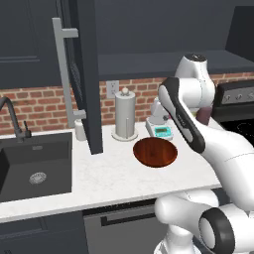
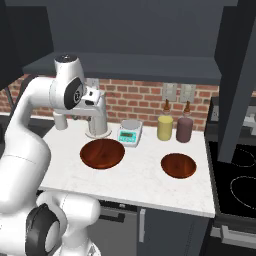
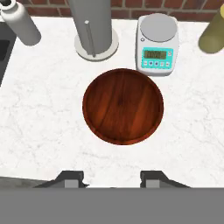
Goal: Pick up the bowls on the counter and stack them on top of one another in the open cabinet. Place the smaller bowl on top of the larger bowl.
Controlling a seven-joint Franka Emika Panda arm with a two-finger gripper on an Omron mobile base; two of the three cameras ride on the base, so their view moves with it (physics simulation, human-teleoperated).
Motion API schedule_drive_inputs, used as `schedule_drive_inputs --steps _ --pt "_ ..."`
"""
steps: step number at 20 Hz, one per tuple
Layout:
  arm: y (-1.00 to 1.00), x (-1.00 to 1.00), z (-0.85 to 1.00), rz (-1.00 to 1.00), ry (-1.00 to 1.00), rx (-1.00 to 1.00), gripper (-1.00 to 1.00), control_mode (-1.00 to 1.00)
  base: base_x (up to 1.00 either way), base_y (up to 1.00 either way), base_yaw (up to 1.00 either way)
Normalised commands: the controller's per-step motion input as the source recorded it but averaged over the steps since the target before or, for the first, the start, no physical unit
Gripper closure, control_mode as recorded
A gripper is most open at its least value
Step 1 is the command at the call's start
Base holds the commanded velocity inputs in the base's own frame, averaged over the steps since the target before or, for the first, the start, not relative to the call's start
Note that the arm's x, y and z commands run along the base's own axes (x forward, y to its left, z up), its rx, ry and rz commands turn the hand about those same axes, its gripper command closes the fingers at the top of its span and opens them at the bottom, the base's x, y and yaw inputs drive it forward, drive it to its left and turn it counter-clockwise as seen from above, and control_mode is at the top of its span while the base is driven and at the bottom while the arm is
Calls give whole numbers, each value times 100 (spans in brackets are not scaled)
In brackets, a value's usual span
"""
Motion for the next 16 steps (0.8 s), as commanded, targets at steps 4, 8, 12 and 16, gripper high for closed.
schedule_drive_inputs --steps 4,8,12,16 --pt "-12 -31 -5 -3 -4 2 -100 -100 0 0 0" --pt "-92 -75 -21 -38 -2 24 -100 -100 0 0 0" --pt "-100 -54 -75 -47 -5 2 -100 -100 0 0 0" --pt "-100 -36 -71 -53 0 0 -100 -100 0 0 0"
